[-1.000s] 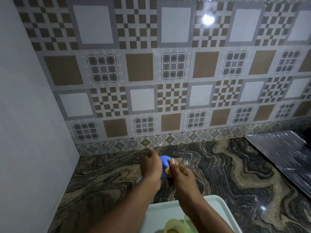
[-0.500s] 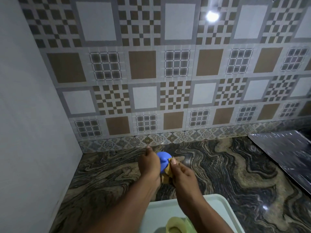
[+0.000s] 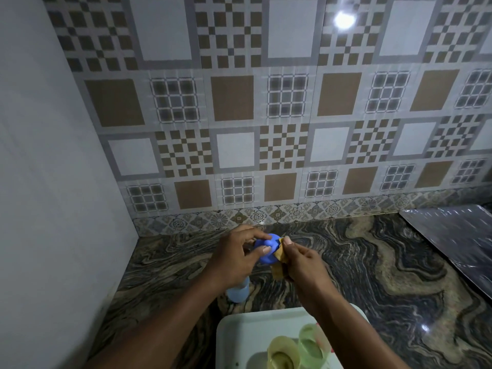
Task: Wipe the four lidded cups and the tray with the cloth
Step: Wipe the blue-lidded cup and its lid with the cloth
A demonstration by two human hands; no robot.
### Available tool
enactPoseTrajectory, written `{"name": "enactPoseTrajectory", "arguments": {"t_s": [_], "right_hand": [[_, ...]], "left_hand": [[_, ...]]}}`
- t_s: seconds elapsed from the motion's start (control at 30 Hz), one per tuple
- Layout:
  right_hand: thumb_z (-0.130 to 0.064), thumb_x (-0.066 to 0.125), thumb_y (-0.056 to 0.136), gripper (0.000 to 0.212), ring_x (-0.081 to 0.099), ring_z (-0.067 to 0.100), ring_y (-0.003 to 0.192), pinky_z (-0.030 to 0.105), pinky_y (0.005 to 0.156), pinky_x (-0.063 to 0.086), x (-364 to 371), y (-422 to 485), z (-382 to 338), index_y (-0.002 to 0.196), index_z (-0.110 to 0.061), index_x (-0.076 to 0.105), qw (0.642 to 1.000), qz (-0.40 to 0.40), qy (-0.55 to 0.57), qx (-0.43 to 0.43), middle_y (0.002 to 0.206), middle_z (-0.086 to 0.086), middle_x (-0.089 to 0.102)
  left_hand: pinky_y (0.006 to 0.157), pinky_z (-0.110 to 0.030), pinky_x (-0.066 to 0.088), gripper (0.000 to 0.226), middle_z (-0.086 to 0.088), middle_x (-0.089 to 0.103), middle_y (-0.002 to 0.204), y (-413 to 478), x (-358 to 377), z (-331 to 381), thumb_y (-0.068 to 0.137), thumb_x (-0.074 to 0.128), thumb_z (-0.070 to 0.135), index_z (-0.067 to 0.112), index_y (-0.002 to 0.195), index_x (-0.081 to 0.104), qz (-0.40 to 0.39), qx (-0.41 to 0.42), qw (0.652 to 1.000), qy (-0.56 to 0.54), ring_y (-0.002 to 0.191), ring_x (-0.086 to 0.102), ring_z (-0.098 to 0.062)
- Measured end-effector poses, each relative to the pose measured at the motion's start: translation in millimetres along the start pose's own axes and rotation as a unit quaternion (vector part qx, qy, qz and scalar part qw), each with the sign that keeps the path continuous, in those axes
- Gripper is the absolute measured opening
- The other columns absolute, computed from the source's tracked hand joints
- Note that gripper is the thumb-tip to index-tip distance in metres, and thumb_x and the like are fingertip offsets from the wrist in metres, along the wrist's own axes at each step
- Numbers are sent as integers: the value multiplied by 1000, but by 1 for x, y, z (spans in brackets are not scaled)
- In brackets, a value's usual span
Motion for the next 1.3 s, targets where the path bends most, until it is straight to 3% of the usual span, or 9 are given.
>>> {"name": "enactPoseTrajectory", "arguments": {"t_s": [0.17,0.27,0.43,0.6,0.7,0.77,0.93,1.13,1.3], "right_hand": [[-31,41,106,38,67,23,62,29,55,44,-2,11,9,103,-10,73,978,56,153,132,79,11,76],[-37,34,106,44,70,21,71,33,65,48,-11,19,19,106,-13,71,948,75,250,182,82,6,78],[-61,41,96,61,69,31,88,49,97,47,-13,15,37,91,-9,73,938,44,271,211,88,13,77],[-55,56,91,52,74,24,72,44,89,50,-8,14,53,70,-14,81,942,-14,257,215,87,9,77],[-41,65,85,31,74,24,74,43,88,51,-9,16,58,90,-13,77,946,-22,237,222,92,9,75],[-36,67,82,29,73,24,76,43,84,54,-9,17,60,101,-14,71,948,-27,225,225,93,9,75],[-31,60,94,19,74,22,70,41,69,60,-15,21,69,99,-16,71,946,-16,224,235,85,5,76],[-29,59,95,21,73,22,70,43,83,54,-18,21,73,92,-14,74,944,-20,230,237,84,5,76],[-29,59,95,20,71,23,76,39,76,55,-18,21,75,99,-14,72,943,-19,224,244,89,6,75]], "left_hand": [[75,-14,48,14,20,67,97,-7,-6,-10,89,67,21,28,101,71,42,-3,999,30,87,64,1],[75,-24,52,12,15,68,96,-13,-13,-34,88,66,23,27,99,70,49,-39,997,55,86,65,-7],[78,-32,49,12,7,62,97,-31,-14,-77,91,67,21,21,102,71,23,-95,984,148,86,60,-15],[88,-35,49,16,3,67,112,-51,5,-111,88,59,31,23,100,67,-14,-128,977,169,103,62,-19],[85,-35,48,11,0,64,106,-54,14,-116,91,60,26,20,98,65,-27,-121,977,175,100,60,-21],[85,-36,48,10,-2,63,105,-55,19,-117,93,59,24,17,97,65,-37,-111,977,177,99,59,-22],[86,-39,48,16,-3,63,109,-53,26,-120,94,57,26,16,103,65,-42,-111,976,185,102,59,-25],[81,-37,48,12,-3,64,104,-45,28,-123,94,60,28,19,100,64,-47,-140,970,192,97,59,-24],[77,-38,52,7,0,64,95,-39,28,-127,91,65,30,24,94,63,-52,-205,964,159,88,60,-22]]}}
Point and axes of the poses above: each hand's wrist, its own y-axis towards the middle knuckle, its own x-axis out of the palm, z = x × y, the point moved 3 cm from there along y, towards the middle knuckle
